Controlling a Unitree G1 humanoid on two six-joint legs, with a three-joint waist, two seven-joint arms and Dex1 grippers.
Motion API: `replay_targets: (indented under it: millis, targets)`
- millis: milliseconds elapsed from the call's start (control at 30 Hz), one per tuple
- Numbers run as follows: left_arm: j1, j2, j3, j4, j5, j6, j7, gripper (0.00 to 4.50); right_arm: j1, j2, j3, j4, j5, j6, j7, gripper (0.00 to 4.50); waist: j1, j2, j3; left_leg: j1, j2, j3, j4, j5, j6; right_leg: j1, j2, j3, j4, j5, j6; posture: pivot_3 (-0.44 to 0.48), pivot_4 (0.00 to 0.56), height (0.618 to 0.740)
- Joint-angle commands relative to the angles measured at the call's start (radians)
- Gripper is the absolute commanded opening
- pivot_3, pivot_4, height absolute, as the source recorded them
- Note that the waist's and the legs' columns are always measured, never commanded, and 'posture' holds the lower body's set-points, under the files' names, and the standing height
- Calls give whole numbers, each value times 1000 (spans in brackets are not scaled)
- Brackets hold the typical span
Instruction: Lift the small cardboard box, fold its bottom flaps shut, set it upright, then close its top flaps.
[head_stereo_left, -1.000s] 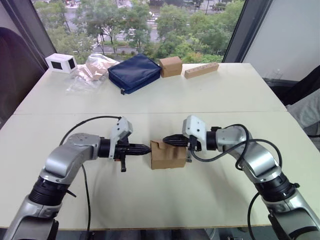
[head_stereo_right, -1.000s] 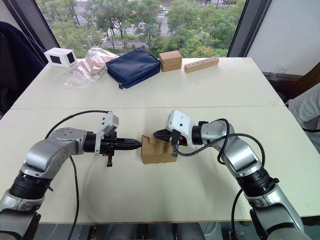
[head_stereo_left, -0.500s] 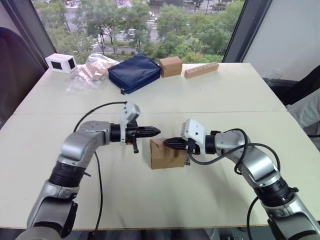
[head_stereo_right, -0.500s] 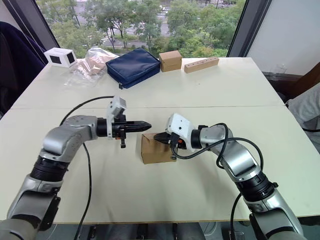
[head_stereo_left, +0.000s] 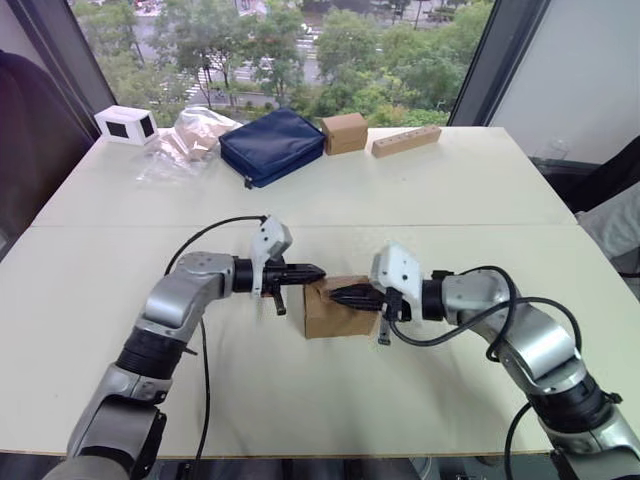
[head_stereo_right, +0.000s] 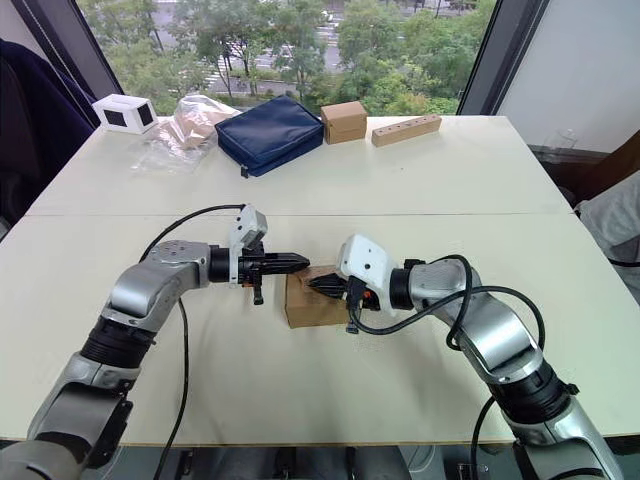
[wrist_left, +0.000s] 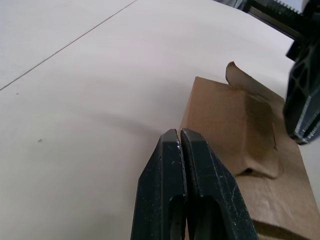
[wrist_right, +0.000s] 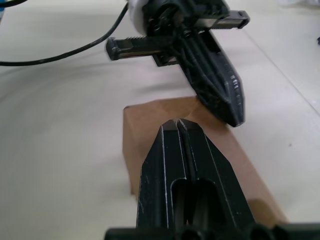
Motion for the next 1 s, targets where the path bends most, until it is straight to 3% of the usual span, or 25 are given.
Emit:
replay_targets:
  millis: [33,1000]
  targets:
    - [3,-13,14,-24,-13,5,8,64,-1,-5,4,-22,-10,-13,-4,0,0,0,0,0,0,0,0,0,0,0,0,0,0,0,0,0,150,740]
    - [21,-19,23,-58,-52,50,15,64,-23,-18,103,78,-200,-112,-19,0,-1,0,0,0,0,0,0,0,0,0,0,0,0,0,0,0,150,740]
